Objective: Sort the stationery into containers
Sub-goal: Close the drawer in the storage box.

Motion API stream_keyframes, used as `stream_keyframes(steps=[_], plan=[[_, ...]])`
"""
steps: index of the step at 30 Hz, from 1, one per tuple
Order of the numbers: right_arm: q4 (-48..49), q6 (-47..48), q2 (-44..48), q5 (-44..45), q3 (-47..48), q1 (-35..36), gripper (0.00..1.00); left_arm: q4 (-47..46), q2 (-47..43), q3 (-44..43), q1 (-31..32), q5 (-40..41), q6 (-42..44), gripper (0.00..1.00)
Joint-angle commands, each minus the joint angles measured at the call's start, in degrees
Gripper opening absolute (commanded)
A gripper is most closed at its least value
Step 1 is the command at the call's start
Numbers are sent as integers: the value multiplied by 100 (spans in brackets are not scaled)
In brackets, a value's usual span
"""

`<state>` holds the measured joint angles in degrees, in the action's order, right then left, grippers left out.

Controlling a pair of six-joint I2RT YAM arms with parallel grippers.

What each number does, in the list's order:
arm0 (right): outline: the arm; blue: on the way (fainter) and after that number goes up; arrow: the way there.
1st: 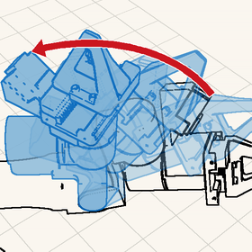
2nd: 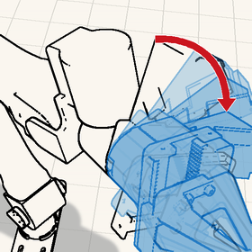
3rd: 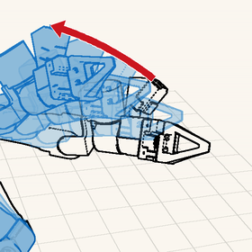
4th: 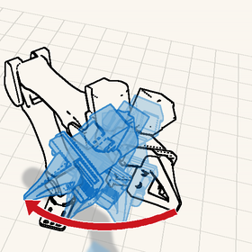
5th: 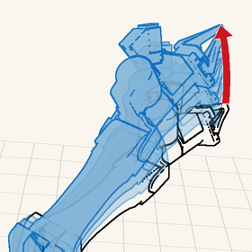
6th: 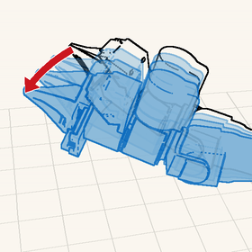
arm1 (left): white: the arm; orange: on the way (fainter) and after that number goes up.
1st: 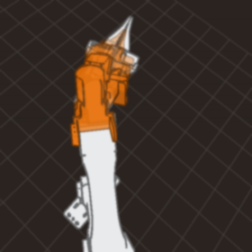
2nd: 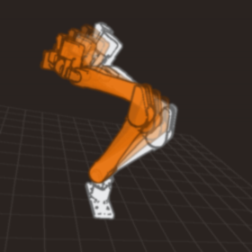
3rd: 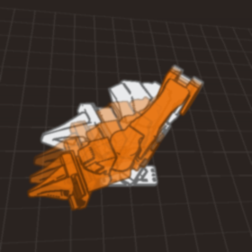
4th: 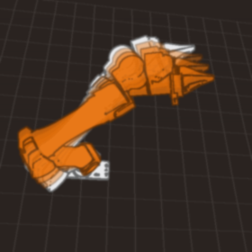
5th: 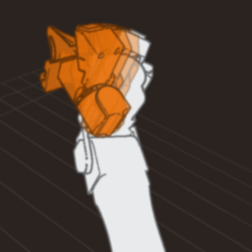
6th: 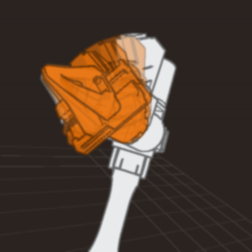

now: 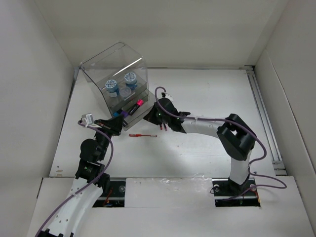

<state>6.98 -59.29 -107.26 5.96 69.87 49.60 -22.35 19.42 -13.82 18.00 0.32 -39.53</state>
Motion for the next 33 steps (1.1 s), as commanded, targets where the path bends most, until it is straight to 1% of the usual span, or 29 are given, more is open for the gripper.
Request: stream_keyframes(steps=[1, 6, 13, 17, 22, 26, 28, 33], plan=[[339, 84, -241, -235, 387, -170, 0, -156, -35, -33, 28, 12, -20, 2], [392, 189, -479, -490, 721, -223, 0, -156, -35, -33, 28, 12, -20, 5], [1033, 189, -611, -745, 774, -276, 0, -156, -87, -33, 28, 12, -20, 10], [1147, 189, -770, -745, 1116, -276, 0, -156, -87, -33, 28, 12, -20, 10], [1209, 137, -1322, -745, 1547, -276, 0, -156, -87, -33, 28, 12, -20, 11], [1393, 22, -1499, -798, 1618, -276, 0, -156, -87, -33, 28, 12, -20, 11], [1594, -30, -1499, -746, 1478, -276, 0, -156, -87, 20, 28, 12, -20, 11], [1674, -30, -1622, -692, 1600, -276, 0, -261, -87, 20, 28, 12, -20, 11]])
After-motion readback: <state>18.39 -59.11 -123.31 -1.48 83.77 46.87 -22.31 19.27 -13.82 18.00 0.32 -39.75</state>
